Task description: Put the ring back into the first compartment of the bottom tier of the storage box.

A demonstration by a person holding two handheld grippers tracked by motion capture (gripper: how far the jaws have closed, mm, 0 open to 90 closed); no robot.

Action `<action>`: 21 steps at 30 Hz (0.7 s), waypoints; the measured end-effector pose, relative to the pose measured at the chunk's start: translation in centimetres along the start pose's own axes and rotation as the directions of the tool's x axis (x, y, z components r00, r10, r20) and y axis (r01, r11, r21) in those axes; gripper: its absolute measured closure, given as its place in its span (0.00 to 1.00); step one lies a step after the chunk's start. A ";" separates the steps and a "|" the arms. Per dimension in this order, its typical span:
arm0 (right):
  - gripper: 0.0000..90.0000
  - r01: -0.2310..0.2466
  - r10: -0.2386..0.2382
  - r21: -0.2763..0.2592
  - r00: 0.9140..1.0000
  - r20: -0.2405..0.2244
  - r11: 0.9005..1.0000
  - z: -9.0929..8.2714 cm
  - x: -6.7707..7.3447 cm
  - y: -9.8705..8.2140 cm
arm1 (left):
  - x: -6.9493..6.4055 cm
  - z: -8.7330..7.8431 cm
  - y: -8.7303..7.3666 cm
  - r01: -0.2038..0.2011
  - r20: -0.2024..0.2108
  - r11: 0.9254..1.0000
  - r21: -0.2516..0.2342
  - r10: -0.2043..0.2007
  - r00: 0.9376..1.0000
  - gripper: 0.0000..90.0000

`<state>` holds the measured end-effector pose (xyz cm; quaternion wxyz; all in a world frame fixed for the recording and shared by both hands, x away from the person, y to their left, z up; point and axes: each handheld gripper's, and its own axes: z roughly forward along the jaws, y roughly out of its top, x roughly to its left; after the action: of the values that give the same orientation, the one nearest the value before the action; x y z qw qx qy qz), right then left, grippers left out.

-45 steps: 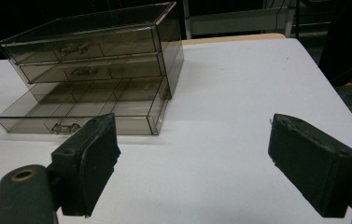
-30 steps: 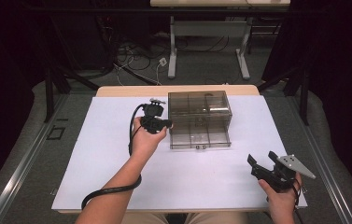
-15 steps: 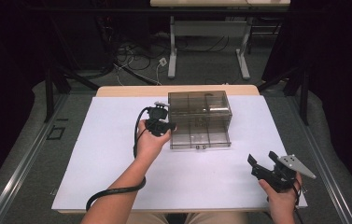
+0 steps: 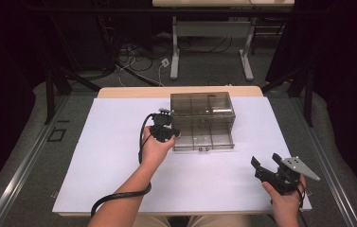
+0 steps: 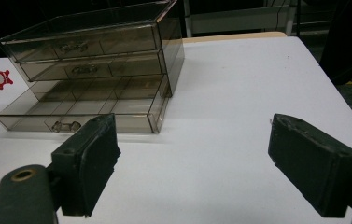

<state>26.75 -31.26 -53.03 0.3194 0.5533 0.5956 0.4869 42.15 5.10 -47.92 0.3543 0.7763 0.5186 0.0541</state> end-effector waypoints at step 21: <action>0.17 0.003 -0.003 0.006 1.000 0.001 1.000 0.1 0.0 0.0 | 0.7 1.2 -1.2 0.019 0.027 1.000 -0.022 -0.019 0.999 1.00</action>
<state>26.81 -31.28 -53.08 0.3190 0.5536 0.5976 0.4843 42.08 5.31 -49.78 0.3704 0.7680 0.5205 0.0460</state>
